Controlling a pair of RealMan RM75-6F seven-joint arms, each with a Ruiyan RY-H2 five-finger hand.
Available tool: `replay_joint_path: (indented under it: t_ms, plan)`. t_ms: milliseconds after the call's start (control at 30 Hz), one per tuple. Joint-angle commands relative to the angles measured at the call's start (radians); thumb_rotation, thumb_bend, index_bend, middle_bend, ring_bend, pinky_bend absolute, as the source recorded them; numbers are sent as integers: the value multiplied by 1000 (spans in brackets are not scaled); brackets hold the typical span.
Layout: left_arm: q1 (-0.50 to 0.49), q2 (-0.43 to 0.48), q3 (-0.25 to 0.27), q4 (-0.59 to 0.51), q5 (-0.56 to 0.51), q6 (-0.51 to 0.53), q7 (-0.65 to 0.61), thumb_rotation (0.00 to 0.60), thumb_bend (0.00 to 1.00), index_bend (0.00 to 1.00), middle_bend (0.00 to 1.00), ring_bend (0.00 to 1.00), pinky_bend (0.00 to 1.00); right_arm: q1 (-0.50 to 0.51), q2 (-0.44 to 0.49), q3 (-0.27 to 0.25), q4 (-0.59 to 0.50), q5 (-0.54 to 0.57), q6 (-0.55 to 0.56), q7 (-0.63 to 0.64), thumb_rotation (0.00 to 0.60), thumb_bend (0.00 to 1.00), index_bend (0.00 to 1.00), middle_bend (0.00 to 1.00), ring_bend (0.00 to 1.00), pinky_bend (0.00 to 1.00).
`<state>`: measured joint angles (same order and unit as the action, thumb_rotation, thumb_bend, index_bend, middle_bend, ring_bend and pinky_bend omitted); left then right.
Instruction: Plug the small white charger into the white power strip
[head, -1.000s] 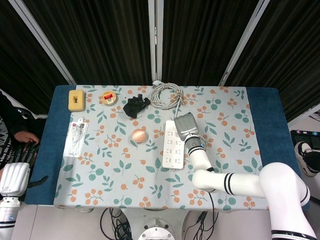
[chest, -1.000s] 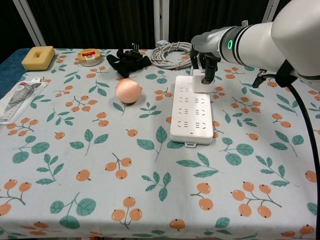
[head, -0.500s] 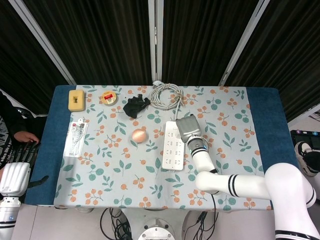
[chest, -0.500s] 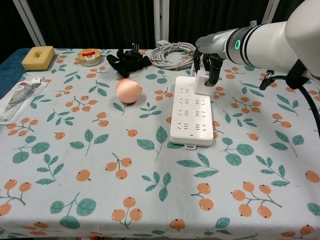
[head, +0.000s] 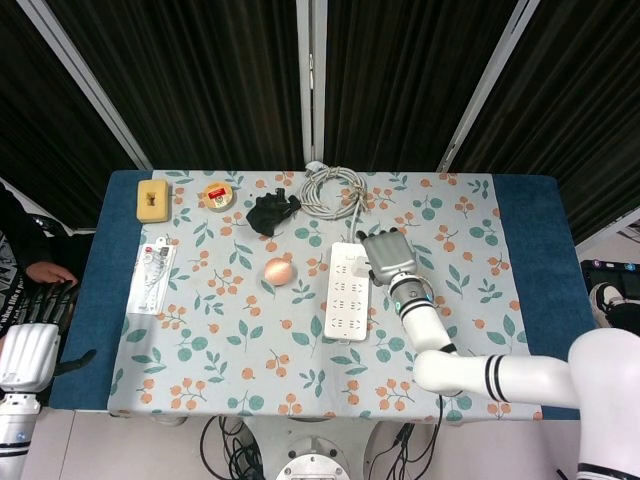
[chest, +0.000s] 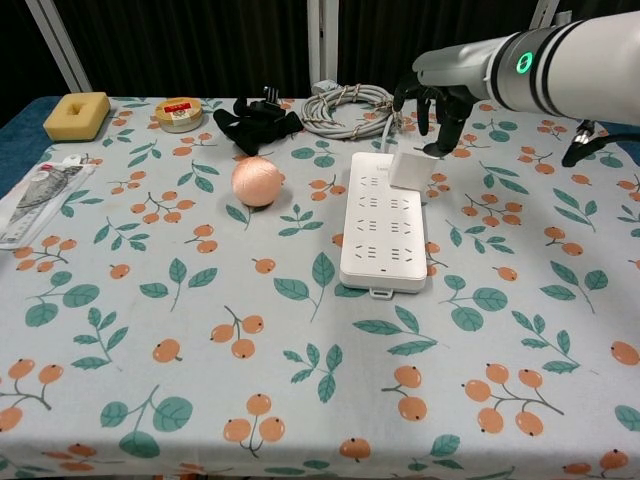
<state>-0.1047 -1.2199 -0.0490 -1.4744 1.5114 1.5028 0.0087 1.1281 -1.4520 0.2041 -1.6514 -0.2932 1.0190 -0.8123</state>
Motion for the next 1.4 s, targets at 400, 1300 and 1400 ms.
replay_joint_path:
  t_ms: [400,1300,1400]
  plan:
    - [-8,-1,-3,-23,1,-4,21,600,0,77,42,0,0,-414,-110,178,177,-875,-133,1455,600,580,942,867,731,807]
    - [-6,-19,-11,2,-33,-19,-7,600,0,77,42,0,0,-291,-415,95,745,-1183,-138,2357,600,995,1000,1000,1000,1000]
    - [-5,-19,-12,5,-35,-20,-10,600,0,77,42,0,0,-281,-434,84,784,-1190,-126,2396,600,999,1000,1000,1000,1000]
